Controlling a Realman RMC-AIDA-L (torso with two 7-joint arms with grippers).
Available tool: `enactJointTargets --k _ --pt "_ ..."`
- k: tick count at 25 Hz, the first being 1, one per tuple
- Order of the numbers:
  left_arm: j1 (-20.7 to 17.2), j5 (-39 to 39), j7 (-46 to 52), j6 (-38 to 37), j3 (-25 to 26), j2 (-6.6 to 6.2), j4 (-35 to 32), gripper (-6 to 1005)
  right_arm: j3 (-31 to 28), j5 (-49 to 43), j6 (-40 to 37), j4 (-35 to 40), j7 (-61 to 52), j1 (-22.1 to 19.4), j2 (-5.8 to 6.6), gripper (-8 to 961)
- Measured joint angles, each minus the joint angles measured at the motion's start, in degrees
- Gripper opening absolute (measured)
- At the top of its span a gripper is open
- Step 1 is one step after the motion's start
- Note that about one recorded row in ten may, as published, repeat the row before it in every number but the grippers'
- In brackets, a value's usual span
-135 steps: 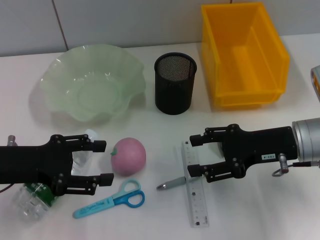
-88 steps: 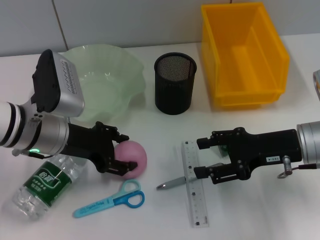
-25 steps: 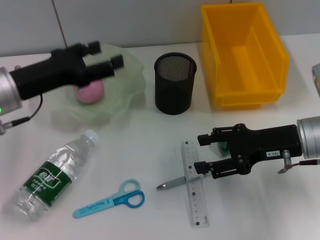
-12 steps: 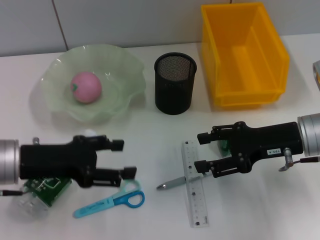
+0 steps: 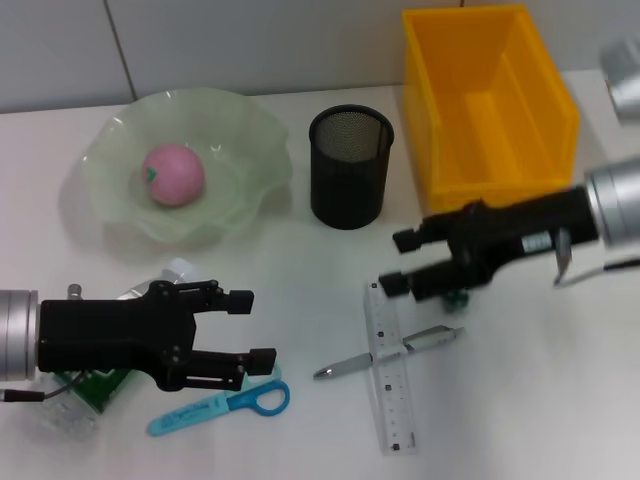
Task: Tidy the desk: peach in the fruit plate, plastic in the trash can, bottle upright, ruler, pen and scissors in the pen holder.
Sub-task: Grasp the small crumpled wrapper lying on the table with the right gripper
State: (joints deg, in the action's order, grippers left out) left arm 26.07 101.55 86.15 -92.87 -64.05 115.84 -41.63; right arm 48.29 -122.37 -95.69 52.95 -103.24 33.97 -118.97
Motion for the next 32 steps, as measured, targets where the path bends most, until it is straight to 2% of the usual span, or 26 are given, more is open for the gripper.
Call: enactJointTargets --k 4,5,7,9,10,11,12,16,27,32 --pt "-0.1 -0.1 0.0 0.0 0.0 0.0 -0.2 841 5.5 -6.8 -1.9 13.6 -16.0 2.4 0.31 790" --pt "-0.1 -0.1 0.0 0.0 0.0 0.0 -0.2 841 7.2 -12.9 -4.0 18.3 -21.5 4.6 0.52 790" --pt "-0.1 -0.1 0.0 0.0 0.0 0.0 -0.2 841 9.0 -19.3 -5.8 20.7 -25.8 7.4 0.63 790" --pt "-0.1 -0.1 0.0 -0.1 0.0 -0.01 -0.2 841 9.9 -21.6 -6.4 21.1 -27.0 8.5 0.63 790" --pt "-0.1 -0.1 0.0 -0.1 0.1 0.02 -0.3 841 12.3 -26.7 -6.8 21.1 -29.3 10.6 0.63 791" --pt "-0.1 -0.1 0.0 -0.1 0.1 0.02 -0.3 840 12.3 -26.7 -6.8 21.1 -29.3 10.6 0.63 791" --pt "-0.1 -0.1 0.0 -0.1 0.1 0.08 -0.3 840 14.5 -30.6 -6.4 20.1 -30.5 11.8 0.4 791" --pt "-0.1 -0.1 0.0 -0.1 0.1 0.11 -0.3 840 17.0 -33.5 -4.5 17.6 -30.8 12.4 0.08 791" --pt "-0.1 0.0 -0.6 -0.1 0.2 0.43 0.5 838 21.4 -33.3 7.2 5.0 -28.4 12.0 -0.12 772" --pt "-0.1 0.0 -0.6 -0.1 0.2 0.51 0.5 837 23.6 -31.8 10.5 3.3 -27.9 11.8 -0.24 758"
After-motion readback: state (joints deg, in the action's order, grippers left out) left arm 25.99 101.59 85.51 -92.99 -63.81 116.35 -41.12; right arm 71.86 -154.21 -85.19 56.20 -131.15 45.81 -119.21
